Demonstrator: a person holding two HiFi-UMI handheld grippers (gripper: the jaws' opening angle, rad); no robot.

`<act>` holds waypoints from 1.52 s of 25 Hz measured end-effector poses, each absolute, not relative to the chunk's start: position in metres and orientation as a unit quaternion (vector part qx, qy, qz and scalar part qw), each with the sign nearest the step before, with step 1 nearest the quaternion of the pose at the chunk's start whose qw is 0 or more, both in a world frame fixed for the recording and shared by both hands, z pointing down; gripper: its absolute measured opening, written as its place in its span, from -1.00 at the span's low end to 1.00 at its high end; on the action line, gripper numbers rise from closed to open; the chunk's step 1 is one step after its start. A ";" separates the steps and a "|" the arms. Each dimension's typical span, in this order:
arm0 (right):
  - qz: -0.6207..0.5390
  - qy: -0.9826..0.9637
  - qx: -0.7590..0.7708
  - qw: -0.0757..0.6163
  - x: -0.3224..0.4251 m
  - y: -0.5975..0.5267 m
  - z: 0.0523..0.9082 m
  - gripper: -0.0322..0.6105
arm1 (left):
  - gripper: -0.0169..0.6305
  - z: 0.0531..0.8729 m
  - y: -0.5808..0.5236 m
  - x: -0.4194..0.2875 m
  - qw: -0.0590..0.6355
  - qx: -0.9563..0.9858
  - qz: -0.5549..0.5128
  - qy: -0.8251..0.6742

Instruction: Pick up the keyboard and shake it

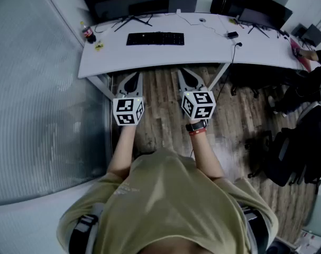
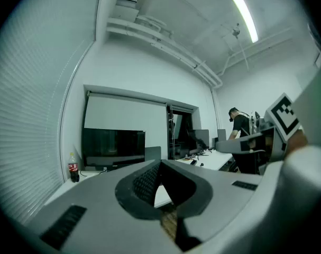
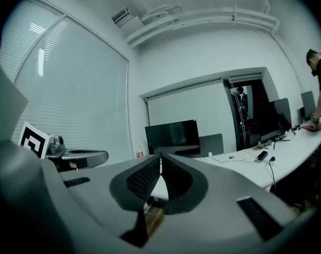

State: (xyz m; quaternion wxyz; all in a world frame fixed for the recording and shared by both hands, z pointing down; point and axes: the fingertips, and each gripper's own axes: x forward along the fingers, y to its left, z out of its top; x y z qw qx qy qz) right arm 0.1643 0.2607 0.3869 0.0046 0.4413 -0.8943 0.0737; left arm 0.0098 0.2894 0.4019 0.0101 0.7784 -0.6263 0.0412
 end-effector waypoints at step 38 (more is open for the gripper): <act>0.151 -0.877 0.454 0.045 0.115 0.085 0.432 -0.79 | -0.89 0.434 0.116 -0.035 0.059 0.789 0.049 -0.610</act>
